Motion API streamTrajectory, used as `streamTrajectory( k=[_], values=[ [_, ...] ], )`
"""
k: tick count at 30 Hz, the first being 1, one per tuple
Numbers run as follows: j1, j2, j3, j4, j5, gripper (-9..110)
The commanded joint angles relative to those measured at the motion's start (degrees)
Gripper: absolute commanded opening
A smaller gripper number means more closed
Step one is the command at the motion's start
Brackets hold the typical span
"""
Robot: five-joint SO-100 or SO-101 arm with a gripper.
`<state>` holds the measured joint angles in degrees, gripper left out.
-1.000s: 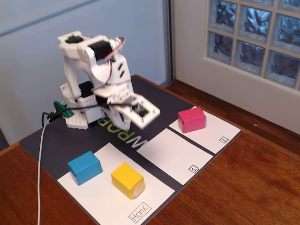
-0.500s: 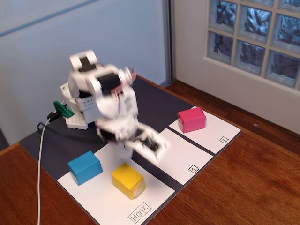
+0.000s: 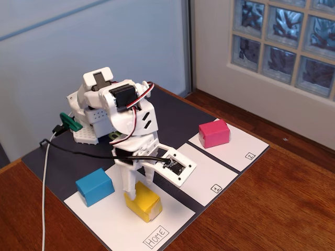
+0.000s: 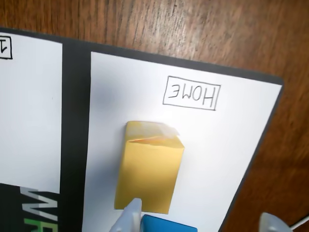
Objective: Move box yellow to zone 1
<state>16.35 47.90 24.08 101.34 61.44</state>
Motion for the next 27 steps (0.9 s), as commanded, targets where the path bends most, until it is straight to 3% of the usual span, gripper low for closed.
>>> streamTrajectory(
  k=[1, 10, 27],
  values=[
    [-1.4, 6.9, 4.4, 9.4, 0.6, 34],
    [-4.3, 19.8, 24.9, 1.8, 0.4, 28],
    [-2.0, 23.5, 39.6, -18.1, 1.8, 30]
  ],
)
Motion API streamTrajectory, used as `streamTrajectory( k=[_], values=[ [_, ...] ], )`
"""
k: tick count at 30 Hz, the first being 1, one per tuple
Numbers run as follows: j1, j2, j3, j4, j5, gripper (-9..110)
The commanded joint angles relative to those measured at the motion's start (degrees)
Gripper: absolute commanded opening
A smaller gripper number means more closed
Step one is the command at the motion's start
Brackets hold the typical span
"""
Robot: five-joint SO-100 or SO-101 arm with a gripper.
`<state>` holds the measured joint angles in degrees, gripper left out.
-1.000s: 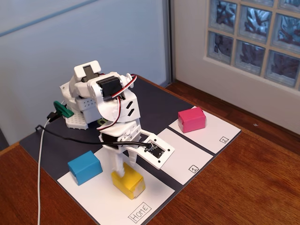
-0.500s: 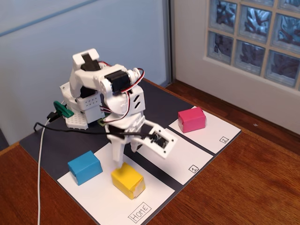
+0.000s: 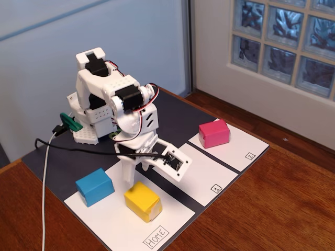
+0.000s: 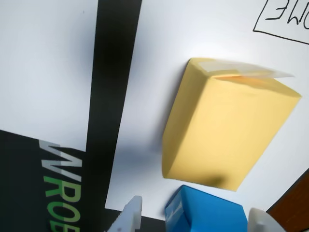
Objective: Move box yellow to zone 1
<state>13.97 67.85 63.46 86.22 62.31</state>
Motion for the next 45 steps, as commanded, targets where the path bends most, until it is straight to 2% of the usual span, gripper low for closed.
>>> streamTrajectory(
  k=[1, 6, 14, 30, 42, 45],
  values=[
    [0.4, 3.3, 0.4, -3.9, 1.5, 32],
    [-0.2, 1.5, 0.4, -6.2, 3.6, 40],
    [-1.4, 1.0, 3.5, -8.3, 5.7, 41],
    [-0.4, 1.1, 16.0, -20.0, 5.3, 43],
    [0.8, -4.2, 16.0, -24.0, 4.5, 41],
    [1.0, -4.5, 16.0, -24.1, 4.2, 33]
  ],
)
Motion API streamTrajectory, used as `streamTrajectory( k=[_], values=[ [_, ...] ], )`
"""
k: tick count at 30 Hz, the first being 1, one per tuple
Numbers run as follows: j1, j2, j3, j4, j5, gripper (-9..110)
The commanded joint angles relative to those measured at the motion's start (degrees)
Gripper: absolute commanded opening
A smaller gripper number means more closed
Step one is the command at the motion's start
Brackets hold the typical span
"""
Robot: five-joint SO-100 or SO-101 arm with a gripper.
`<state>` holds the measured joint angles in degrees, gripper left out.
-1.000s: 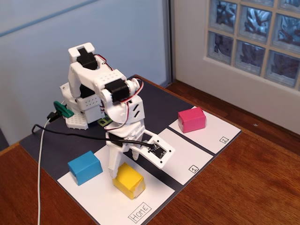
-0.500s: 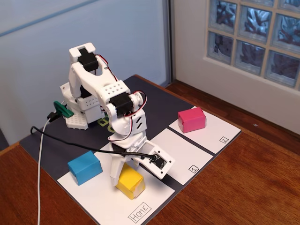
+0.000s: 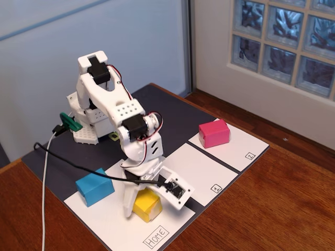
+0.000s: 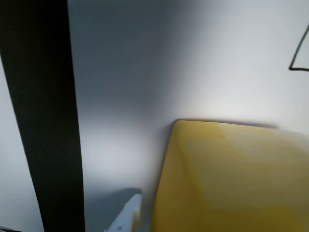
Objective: Move box yellow to zone 1
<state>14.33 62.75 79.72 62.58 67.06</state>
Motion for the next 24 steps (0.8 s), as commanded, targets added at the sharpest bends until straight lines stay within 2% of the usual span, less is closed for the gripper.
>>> streamTrajectory(
  k=[1, 5, 14, 24],
  values=[
    [0.7, 0.6, -0.3, -0.4, -0.5, 29],
    [1.2, 1.1, -0.4, 0.2, -0.6, 15],
    [1.4, 4.9, -1.1, 3.3, 0.1, 0],
    [1.1, 17.0, -2.5, 15.8, 1.8, 0]
  ],
)
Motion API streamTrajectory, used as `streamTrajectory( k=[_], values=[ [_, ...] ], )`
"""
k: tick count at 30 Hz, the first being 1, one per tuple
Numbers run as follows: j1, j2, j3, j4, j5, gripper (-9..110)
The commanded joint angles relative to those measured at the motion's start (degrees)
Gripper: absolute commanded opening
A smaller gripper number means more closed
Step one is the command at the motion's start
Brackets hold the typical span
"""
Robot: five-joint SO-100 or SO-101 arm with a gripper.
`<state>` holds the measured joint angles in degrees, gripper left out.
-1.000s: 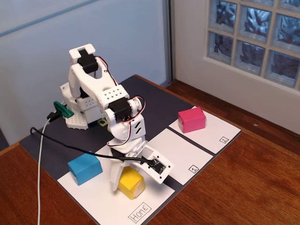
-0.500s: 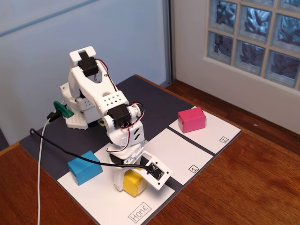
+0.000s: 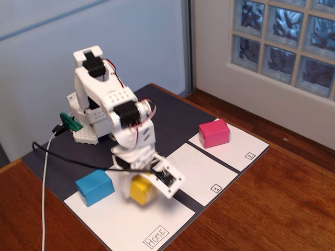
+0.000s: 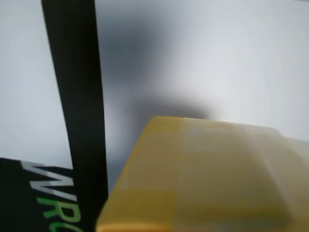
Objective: Move box yellow to zone 1
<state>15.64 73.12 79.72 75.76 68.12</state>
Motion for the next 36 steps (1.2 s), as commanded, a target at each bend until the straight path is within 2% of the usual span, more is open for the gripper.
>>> streamTrajectory(
  k=[1, 8, 13, 23, 36],
  values=[
    [-0.5, 8.0, -2.6, 3.9, 1.3, 0],
    [-2.8, 12.0, -8.7, 17.1, 2.9, -1],
    [-7.6, 14.8, -9.1, 19.9, 4.8, -1],
    [-19.8, 12.3, -19.6, 18.7, 14.9, -1],
    [-27.8, 2.4, -19.6, 10.1, 23.6, -1]
  ],
)
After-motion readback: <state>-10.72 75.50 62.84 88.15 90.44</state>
